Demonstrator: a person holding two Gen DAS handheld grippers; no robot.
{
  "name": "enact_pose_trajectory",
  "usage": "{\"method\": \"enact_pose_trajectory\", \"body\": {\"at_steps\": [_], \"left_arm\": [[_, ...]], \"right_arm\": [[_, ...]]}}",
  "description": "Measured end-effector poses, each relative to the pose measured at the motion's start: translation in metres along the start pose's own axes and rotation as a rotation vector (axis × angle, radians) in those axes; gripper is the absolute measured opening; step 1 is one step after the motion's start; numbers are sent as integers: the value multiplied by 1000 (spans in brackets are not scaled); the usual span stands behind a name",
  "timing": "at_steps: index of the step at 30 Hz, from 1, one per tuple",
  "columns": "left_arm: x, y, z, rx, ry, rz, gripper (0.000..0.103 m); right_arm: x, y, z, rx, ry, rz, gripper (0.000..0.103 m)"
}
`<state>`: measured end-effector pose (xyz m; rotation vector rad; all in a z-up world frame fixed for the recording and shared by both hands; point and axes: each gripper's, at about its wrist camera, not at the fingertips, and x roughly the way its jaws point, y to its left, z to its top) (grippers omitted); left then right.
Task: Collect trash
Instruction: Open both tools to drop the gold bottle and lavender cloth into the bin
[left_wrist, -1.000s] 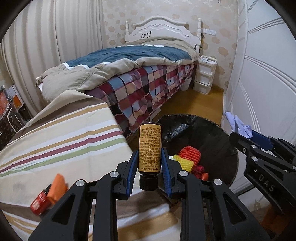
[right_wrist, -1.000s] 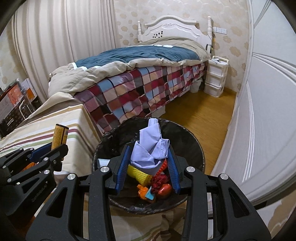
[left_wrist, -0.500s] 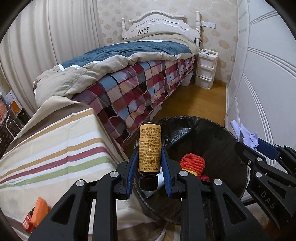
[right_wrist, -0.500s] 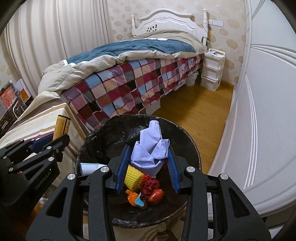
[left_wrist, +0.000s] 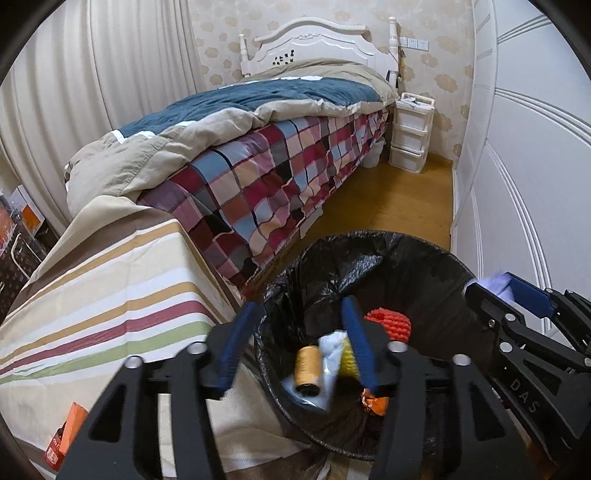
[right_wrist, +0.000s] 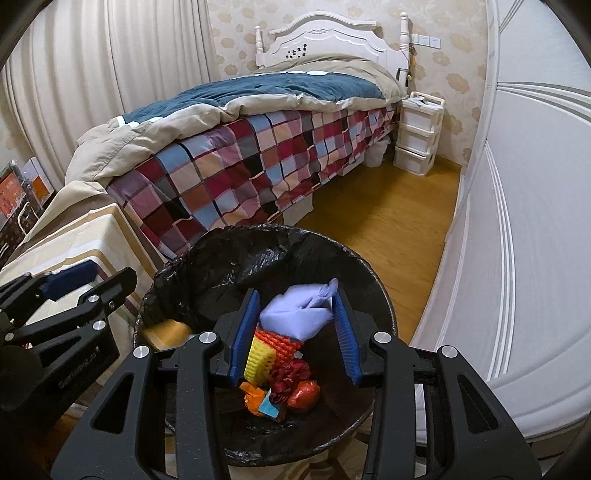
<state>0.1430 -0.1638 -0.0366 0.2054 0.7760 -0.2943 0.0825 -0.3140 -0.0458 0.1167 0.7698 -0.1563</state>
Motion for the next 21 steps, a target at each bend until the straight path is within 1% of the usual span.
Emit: {"method": "enact_pose_trajectory", "body": {"at_steps": [2, 5, 8, 11, 12, 14, 21], "left_arm": [[-2, 0, 0, 2, -7, 2, 68], [-5, 3, 0, -7, -22, 9, 74], [-8, 7, -1, -18, -24, 16, 76], [-13, 10, -3, -29, -32, 28, 78], [-14, 11, -3, -32, -35, 32, 78], [-19, 14, -5, -36, -42, 42, 80], [-35, 24, -11, -46, -64, 63, 82]], "right_arm": [[0, -1, 0, 3, -3, -5, 49], [-2, -4, 0, 13, -7, -16, 51], [-6, -6, -1, 22, -9, -25, 57], [-10, -5, -2, 24, -15, -34, 59], [-12, -5, -2, 26, -17, -37, 63], [-14, -4, -3, 28, -23, -43, 68], [-27, -1, -6, 39, -34, -62, 78]]}}
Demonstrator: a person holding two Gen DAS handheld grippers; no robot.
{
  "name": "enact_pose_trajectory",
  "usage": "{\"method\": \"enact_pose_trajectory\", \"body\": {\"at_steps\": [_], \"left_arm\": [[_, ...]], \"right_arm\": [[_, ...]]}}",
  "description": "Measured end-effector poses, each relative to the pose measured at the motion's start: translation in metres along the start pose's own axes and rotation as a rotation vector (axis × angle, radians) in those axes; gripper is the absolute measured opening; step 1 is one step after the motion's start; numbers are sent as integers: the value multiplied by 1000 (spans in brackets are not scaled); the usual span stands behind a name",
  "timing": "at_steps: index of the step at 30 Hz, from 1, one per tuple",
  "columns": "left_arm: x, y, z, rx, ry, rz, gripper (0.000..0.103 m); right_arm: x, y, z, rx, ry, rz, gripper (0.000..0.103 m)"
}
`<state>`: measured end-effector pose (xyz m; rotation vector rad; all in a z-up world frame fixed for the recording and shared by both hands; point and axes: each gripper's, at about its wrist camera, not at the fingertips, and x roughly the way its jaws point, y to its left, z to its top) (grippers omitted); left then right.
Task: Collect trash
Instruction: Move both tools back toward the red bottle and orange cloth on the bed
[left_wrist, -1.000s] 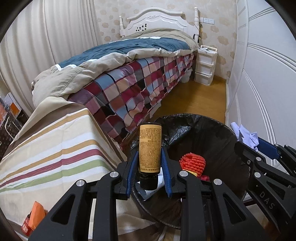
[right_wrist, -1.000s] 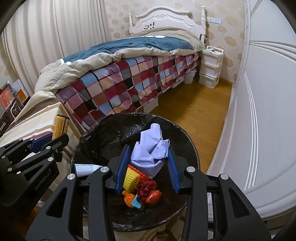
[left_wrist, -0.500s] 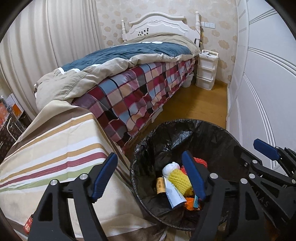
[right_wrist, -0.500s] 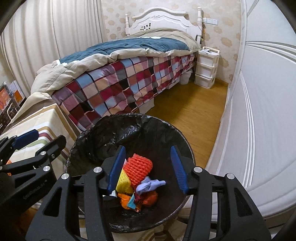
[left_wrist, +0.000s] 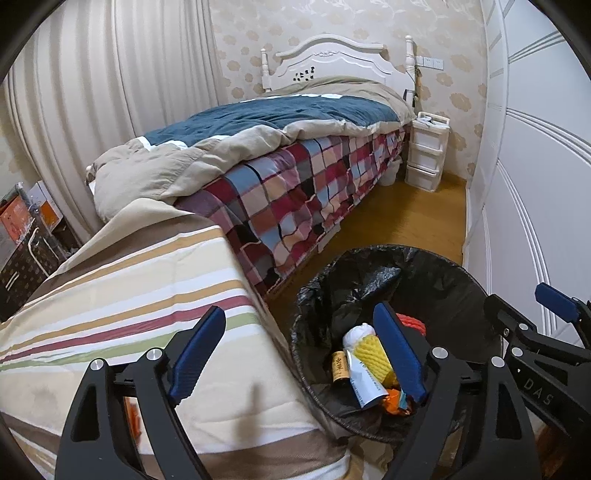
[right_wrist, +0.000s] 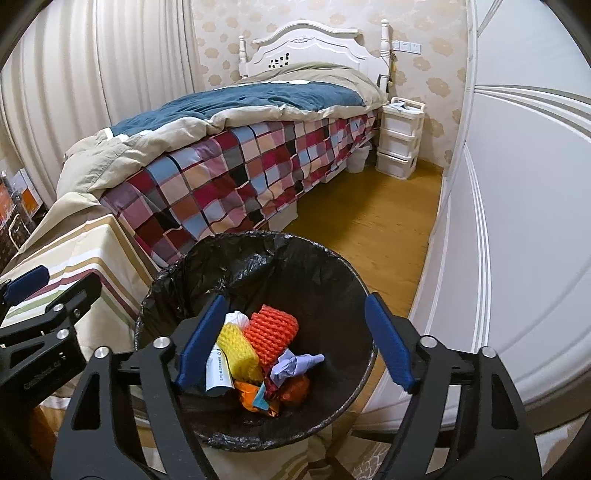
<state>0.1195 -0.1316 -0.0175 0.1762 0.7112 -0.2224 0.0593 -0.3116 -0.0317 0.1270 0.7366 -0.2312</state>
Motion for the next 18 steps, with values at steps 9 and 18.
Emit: {"method": "enact_pose_trajectory", "body": {"at_steps": [9, 18], "left_arm": [[-24, 27, -11, -38, -5, 16, 83], [-47, 61, -28, -84, -12, 50, 83]], "right_arm": [[-16, 17, -10, -11, 2, 18, 82], [-35, 43, -23, -41, 0, 51, 83]]}}
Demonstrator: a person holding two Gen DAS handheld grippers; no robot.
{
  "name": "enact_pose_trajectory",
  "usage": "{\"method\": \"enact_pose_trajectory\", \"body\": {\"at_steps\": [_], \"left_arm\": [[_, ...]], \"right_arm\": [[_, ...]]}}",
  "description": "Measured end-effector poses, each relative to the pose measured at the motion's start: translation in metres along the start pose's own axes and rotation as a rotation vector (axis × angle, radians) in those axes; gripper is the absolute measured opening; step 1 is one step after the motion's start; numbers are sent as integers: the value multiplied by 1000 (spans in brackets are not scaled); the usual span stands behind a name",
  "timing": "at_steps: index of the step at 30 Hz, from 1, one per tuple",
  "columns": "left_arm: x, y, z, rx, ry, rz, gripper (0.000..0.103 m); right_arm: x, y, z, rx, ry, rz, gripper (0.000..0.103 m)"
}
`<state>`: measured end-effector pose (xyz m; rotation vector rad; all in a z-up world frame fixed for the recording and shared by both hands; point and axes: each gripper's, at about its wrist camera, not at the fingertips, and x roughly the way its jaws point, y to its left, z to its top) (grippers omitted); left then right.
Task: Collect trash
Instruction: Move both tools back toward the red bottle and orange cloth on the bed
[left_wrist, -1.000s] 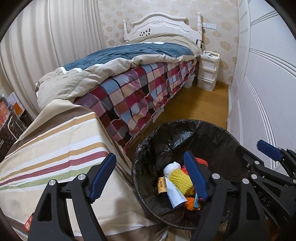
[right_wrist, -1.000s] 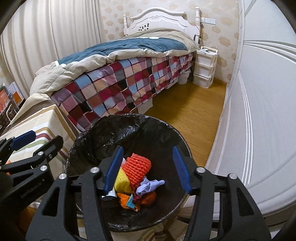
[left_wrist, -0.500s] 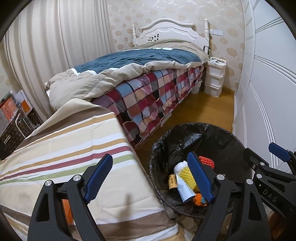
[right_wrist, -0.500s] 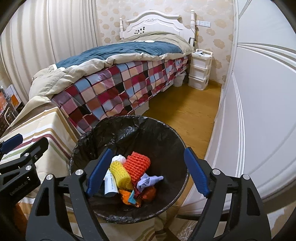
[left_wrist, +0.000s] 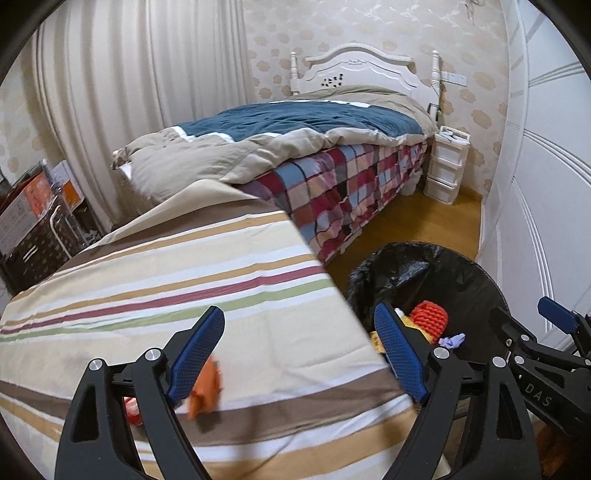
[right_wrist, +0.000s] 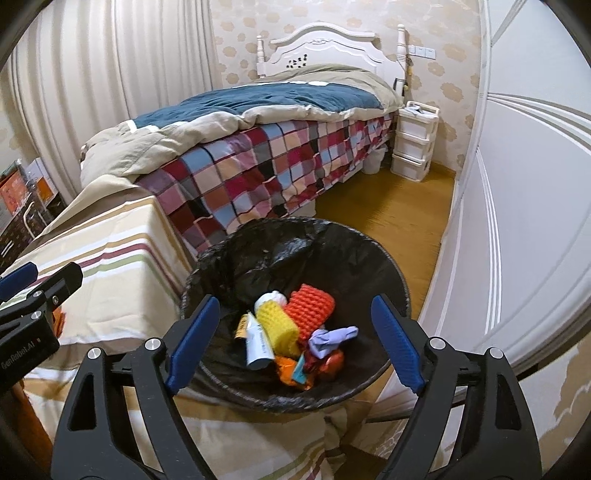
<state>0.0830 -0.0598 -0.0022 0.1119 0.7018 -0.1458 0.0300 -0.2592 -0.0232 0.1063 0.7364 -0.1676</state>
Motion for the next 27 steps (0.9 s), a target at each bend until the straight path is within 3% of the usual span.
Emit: {"method": "enact_pose_trajectory", "body": {"at_steps": [14, 27], "left_arm": [[-27, 66, -33, -92, 10, 67, 83], [-35, 123, -69, -170, 71, 129, 83]], "right_arm": [[-20, 53, -18, -73, 13, 76, 83], [-26, 111, -42, -173, 56, 164, 83]]}}
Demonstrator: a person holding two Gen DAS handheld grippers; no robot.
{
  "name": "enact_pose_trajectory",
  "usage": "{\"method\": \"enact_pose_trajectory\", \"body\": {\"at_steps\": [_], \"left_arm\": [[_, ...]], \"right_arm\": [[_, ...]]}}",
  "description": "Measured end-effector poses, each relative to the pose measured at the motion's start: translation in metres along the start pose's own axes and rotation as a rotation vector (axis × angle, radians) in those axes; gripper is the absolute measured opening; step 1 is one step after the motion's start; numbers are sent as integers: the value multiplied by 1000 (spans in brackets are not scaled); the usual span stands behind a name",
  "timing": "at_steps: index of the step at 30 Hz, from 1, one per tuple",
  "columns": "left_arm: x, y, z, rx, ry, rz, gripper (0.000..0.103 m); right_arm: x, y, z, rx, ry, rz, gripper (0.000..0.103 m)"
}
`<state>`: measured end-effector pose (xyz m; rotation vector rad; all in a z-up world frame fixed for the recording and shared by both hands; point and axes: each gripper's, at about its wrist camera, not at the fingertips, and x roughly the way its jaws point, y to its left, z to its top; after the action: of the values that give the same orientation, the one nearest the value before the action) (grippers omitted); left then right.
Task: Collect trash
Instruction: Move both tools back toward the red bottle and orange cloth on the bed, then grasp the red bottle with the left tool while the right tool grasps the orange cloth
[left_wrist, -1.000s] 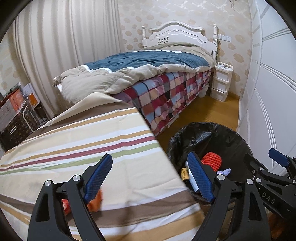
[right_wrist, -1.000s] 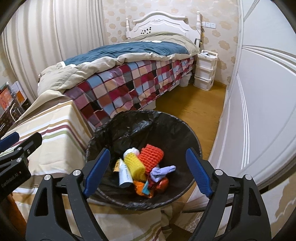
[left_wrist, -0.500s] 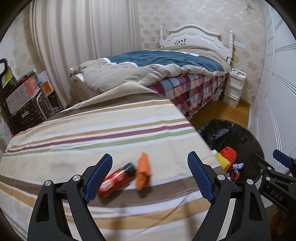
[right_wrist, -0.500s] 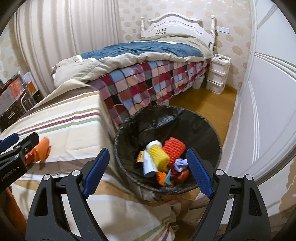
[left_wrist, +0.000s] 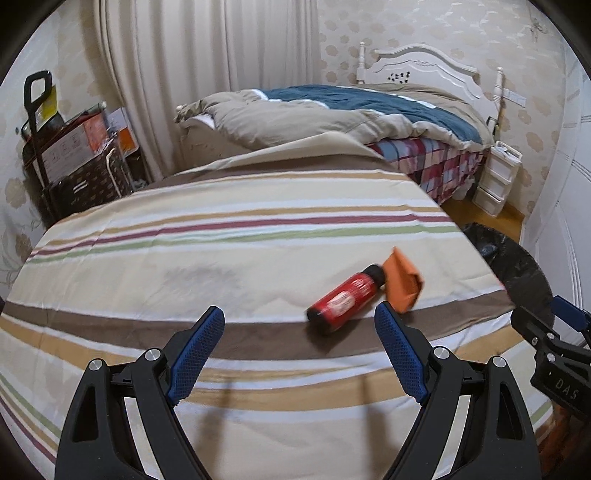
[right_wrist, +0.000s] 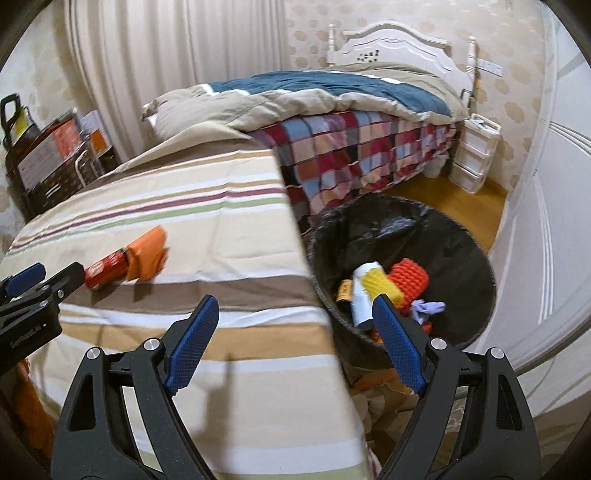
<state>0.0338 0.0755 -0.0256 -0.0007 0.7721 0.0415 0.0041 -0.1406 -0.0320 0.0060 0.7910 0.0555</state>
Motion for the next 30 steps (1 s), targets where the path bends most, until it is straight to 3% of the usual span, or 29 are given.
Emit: {"method": "enact_pose_trajectory", "body": {"at_steps": [10, 21, 30], "left_arm": [[10, -5, 1, 38, 10, -10, 83], [37, -16, 8, 108, 80, -31, 83], [47, -18, 8, 129, 136, -81, 50]], "right_arm": [[3, 18, -4, -38, 14, 11, 83], [8, 19, -3, -39, 26, 16, 83], [9, 20, -2, -41, 27, 16, 83]]}}
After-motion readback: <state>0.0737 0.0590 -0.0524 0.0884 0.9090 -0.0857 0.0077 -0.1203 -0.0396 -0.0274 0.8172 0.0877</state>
